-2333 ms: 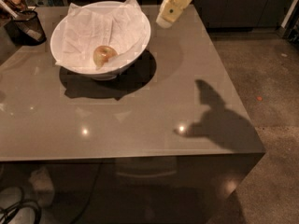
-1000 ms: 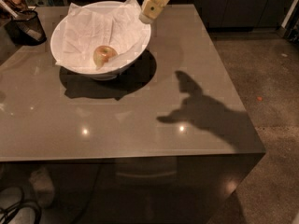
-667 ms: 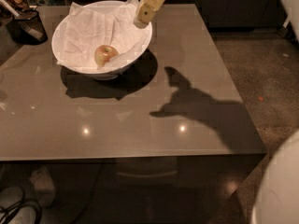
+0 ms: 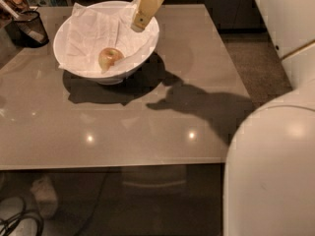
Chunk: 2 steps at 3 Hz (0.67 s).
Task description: Pick apple from white bowl
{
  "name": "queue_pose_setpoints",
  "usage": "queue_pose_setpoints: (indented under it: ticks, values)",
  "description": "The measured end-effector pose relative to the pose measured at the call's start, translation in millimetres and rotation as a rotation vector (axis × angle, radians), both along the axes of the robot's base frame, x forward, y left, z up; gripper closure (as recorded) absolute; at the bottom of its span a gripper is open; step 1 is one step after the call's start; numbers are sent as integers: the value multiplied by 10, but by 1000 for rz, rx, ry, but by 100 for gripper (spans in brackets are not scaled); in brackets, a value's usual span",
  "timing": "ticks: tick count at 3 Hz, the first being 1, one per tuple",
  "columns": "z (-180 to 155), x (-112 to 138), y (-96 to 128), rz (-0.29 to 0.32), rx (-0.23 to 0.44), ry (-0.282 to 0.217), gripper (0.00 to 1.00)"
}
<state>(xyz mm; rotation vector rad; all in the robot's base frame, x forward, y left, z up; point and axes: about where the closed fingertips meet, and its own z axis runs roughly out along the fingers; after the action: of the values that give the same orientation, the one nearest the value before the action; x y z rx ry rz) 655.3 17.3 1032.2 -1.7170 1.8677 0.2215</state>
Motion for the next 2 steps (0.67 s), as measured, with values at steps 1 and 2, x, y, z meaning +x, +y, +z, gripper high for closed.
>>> queue_pose_setpoints:
  ticks: [1,2]
  values:
    - [-62,68,61,16,-15,19,34]
    - [-101,125,139,33,-25,29,33]
